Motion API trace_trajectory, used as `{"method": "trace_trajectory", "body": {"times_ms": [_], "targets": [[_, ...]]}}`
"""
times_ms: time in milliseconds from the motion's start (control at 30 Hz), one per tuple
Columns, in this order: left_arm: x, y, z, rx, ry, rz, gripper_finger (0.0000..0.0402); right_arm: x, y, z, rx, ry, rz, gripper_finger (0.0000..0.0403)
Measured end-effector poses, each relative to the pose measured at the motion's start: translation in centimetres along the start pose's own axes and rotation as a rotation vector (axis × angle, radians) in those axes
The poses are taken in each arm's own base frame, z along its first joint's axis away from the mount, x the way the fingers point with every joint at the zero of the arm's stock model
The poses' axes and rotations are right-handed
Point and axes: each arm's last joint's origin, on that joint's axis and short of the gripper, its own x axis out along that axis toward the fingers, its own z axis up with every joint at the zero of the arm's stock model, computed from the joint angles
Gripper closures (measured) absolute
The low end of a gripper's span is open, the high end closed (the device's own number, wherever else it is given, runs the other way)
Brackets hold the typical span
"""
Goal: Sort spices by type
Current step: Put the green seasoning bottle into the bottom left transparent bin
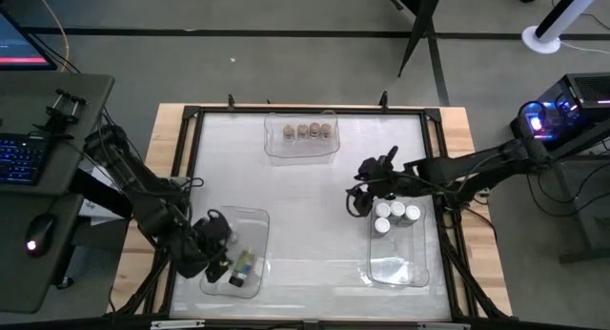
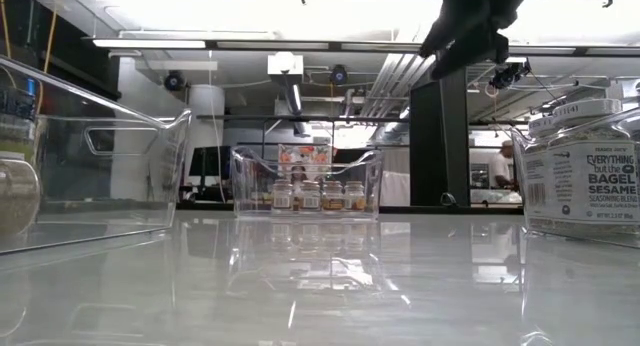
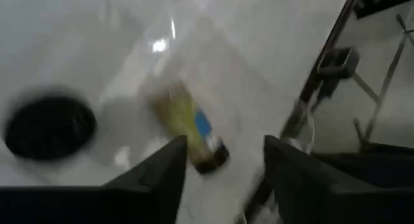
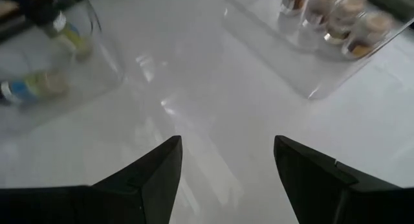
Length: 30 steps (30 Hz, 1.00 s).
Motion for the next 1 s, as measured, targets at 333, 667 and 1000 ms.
{"method": "trace_trajectory", "body": {"times_ms": [333, 667, 1000], "targets": [[3.8, -1.2, -0.7, -0.139, 0.089, 0.057, 0.0102, 2.8, 0.9, -1.2, -0.094, 0.129, 0.005, 0.0163], [8.6, -0.8, 1.3, -0.266, 0.258, 0.170, 0.0103, 3.0, 0.9, -1.3, -0.147, 0.163, 0.039, 0.0163], [9.7, -1.1, -1.3, -0.362, 0.322, 0.251, 0.0103, 3.0, 0.9, -1.4, -0.179, 0.166, 0.036, 0.0163]]}}
